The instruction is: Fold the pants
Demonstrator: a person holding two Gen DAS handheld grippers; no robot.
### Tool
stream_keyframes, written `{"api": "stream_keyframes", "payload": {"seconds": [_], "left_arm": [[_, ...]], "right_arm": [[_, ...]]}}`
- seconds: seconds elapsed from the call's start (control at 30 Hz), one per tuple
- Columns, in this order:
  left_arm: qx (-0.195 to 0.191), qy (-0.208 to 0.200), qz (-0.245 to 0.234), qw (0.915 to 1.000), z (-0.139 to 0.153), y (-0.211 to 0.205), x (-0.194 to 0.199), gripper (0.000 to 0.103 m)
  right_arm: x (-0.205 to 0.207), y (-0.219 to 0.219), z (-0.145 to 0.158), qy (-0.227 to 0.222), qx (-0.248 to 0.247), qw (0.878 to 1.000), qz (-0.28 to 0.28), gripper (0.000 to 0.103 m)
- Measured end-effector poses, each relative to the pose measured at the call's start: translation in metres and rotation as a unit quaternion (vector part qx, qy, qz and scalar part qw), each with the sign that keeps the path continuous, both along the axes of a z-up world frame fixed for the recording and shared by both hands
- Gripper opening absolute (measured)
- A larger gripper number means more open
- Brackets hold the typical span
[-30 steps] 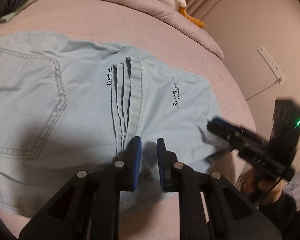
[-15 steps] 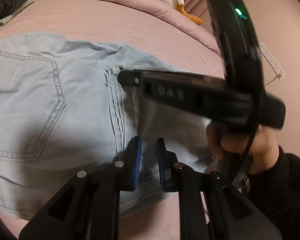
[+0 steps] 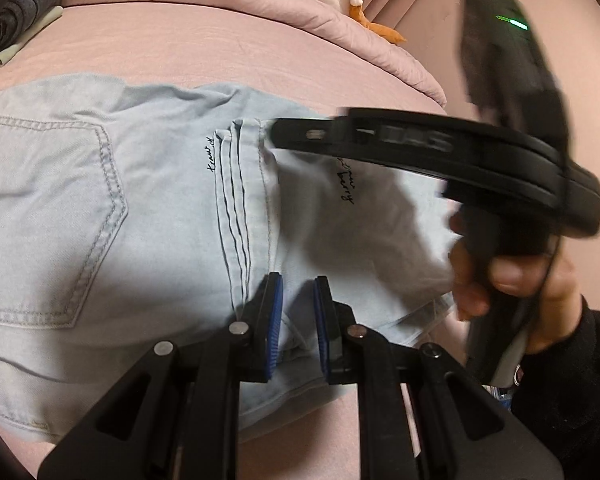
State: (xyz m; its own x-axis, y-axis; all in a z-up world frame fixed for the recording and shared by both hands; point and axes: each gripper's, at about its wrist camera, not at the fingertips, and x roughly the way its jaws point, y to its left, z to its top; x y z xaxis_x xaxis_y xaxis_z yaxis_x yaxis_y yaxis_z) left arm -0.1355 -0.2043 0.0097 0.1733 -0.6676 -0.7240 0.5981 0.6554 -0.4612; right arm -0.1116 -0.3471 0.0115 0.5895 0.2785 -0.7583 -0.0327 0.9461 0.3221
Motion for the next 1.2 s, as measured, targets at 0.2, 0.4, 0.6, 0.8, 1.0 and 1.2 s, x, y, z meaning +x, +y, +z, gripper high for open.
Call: {"api": "stream_keyframes", "payload": {"seconds": [0.2,0.4,0.6,0.8,1.0,1.2], "left_arm": [[0.005,-0.007,-0.001,1.0000,0.001,-0.003,-0.003,0.015],[0.011,-0.010,-0.002,0.9999,0.001,-0.006,0.000,0.015],[0.019,-0.018,-0.003,0.9997,0.001,-0.010,-0.002,0.015],[0.024,-0.023,-0.004,0.9994,0.001,-0.012,-0.001,0.015],[0.027,-0.032,-0.001,0.9991,0.001,-0.013,-0.002,0.016],[-0.002,-0.018,0.031,0.9994,0.006,0.008,-0.009,0.019]], "right_arm": [[-0.050,-0.018,0.021,-0.035,-0.039,0.998,-0.031,0.020],[-0.093,-0.045,0.012,-0.017,-0.102,0.992,-0.075,0.020],[-0.128,-0.063,-0.006,0.023,-0.131,0.987,-0.092,0.020],[-0.151,-0.065,-0.006,0.017,-0.136,0.986,-0.093,0.020],[-0.154,-0.063,-0.006,0.012,-0.133,0.986,-0.104,0.021],[-0.160,-0.062,-0.009,0.012,-0.132,0.985,-0.113,0.022]]}}
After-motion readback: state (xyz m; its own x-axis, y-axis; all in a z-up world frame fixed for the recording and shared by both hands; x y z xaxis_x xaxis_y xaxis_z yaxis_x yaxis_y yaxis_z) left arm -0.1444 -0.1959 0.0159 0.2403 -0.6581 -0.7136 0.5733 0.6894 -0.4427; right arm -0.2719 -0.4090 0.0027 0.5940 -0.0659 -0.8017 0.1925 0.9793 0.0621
